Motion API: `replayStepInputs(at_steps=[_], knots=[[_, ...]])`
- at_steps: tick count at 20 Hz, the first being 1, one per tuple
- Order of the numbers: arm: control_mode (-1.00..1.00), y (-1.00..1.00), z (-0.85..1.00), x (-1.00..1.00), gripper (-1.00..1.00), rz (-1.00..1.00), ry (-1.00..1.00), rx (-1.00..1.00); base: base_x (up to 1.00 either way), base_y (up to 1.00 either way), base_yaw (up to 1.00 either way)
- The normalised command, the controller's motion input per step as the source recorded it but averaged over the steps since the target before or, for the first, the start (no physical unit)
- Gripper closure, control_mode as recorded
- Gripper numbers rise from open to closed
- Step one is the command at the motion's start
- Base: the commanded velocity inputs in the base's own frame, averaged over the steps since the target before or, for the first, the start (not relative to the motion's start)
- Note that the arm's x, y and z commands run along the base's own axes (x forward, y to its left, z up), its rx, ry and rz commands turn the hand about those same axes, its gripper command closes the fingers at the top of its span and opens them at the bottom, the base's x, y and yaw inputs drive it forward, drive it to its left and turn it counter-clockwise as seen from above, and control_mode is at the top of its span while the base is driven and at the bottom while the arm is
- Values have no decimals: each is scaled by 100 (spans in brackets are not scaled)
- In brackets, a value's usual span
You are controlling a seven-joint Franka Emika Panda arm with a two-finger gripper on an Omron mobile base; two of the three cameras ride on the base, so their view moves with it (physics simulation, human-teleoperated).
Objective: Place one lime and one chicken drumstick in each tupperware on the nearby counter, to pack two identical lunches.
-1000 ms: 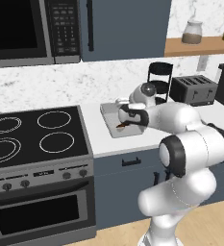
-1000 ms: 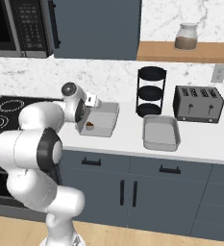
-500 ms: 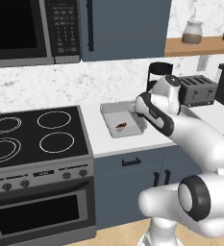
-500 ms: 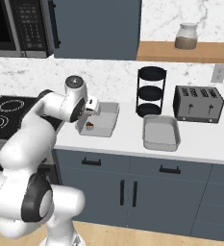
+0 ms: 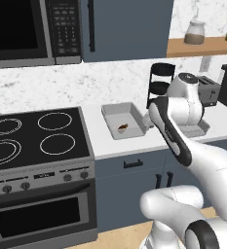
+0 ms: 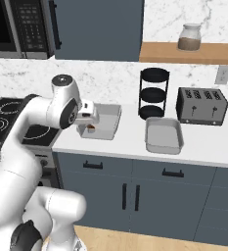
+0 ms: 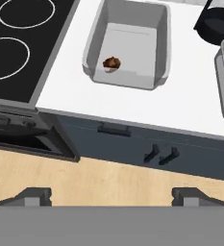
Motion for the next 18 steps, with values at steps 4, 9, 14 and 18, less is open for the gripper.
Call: replayStepInputs(at_steps=[4, 9, 14, 18], knots=[[-100, 0, 35, -100, -100, 3, 12, -7, 0, 0, 0], [-100, 0, 37, -100, -100, 1, 16, -7, 0, 0, 0], [-100, 0, 38, -78, -100, -4, 5, 4, 0, 0, 0], [-100, 0, 40, -49, -100, -5, -2, 14, 0, 0, 0]])
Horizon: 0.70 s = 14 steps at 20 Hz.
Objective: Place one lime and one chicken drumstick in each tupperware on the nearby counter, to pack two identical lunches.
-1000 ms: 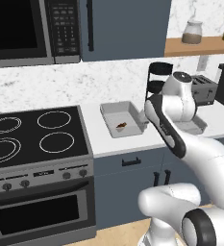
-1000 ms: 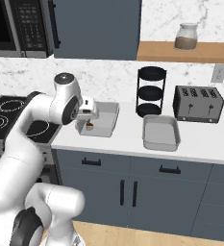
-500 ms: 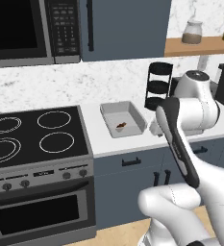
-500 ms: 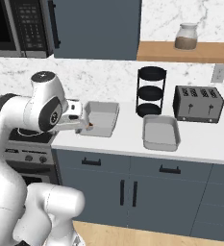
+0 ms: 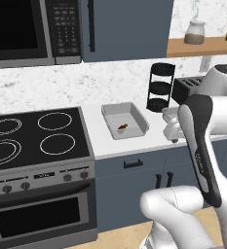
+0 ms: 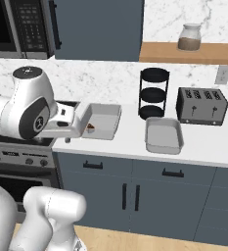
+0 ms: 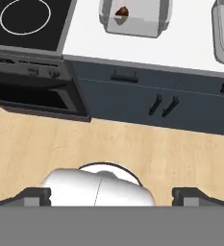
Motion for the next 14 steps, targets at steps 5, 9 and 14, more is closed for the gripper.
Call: replayStepInputs(at_steps=[5, 9, 14], knots=[[-100, 0, 35, -63, -100, -6, -4, 16, 0, 0, 0], [-100, 0, 21, -54, -100, -5, 0, 6, 0, 0, 0], [100, 0, 11, -27, -100, 0, -1, 0, -15, 0, -2]])
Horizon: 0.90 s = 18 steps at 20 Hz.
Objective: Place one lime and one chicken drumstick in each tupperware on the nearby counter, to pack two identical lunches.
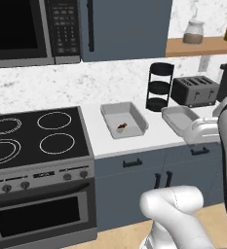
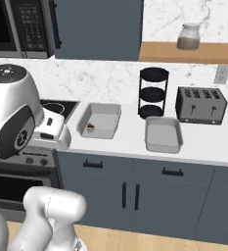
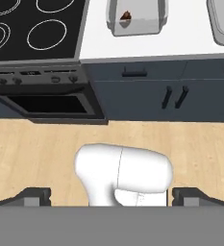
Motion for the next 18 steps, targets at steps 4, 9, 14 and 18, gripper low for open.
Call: replayStepInputs(at_steps=[4, 9, 14, 18], knots=[[100, 0, 0, 0, -100, 0, 0, 0, -29, -39, -6], [100, 0, 0, 0, -100, 0, 0, 0, -7, -87, -9], [100, 0, 0, 0, -100, 0, 0, 0, 0, -100, -2], [100, 0, 0, 0, -100, 0, 0, 0, 0, -100, 0]])
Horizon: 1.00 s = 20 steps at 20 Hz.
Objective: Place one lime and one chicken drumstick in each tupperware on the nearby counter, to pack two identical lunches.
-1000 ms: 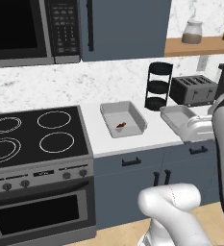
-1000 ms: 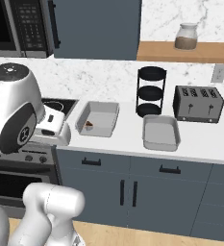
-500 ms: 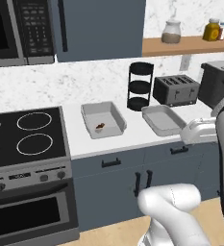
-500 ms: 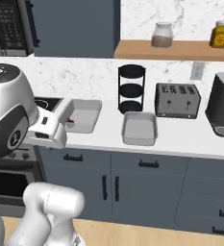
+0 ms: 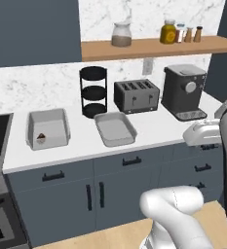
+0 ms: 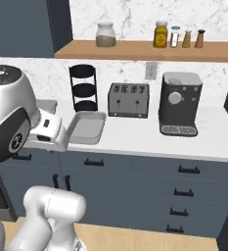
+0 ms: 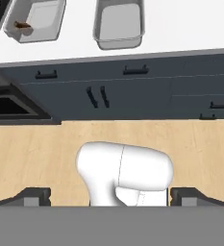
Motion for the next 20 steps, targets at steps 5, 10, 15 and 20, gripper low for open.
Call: replayStepInputs(at_steps=[5, 10, 15, 20], knots=[[100, 0, 0, 0, -100, 0, 0, 0, -30, -96, 1], [100, 0, 0, 0, -100, 0, 0, 0, -40, -87, 0], [100, 0, 0, 0, -100, 0, 0, 0, -5, -89, 0], [100, 0, 0, 0, -100, 0, 0, 0, 5, -99, 0]])
